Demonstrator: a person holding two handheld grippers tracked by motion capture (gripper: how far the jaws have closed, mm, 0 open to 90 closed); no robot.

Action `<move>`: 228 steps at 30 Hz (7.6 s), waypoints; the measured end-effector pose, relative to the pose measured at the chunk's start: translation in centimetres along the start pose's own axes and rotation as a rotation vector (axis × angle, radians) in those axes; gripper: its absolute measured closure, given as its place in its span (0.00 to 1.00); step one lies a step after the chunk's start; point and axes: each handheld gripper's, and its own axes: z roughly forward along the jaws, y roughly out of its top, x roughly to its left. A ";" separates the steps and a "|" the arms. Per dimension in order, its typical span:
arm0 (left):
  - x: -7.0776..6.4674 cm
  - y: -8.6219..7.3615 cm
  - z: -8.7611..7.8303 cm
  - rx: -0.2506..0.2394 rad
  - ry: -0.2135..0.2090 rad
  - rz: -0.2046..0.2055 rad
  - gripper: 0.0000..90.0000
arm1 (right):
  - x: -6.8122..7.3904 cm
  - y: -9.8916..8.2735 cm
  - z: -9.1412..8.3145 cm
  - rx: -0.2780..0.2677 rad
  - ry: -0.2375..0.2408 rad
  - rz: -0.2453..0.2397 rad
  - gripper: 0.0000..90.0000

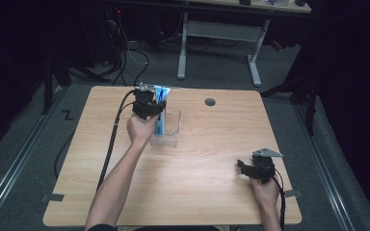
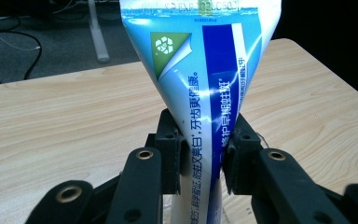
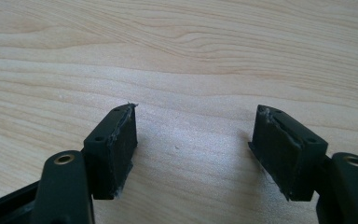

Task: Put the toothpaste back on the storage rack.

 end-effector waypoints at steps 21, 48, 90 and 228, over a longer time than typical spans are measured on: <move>0.5 -1.2 -0.3 0.028 0.012 -0.025 0.79 | 0.0 0.0 0.0 0.000 -0.001 0.001 0.35; 1.7 -1.9 -0.6 0.035 0.048 -0.060 0.77 | 0.0 0.0 0.0 0.001 0.000 0.003 0.35; 2.6 -3.4 -5.5 -0.075 0.080 -0.014 0.52 | 0.0 0.0 0.0 0.001 0.000 0.004 0.34; 4.6 -12.4 -14.4 -0.111 0.115 -0.043 0.53 | 0.1 0.0 0.0 0.001 0.000 0.002 0.34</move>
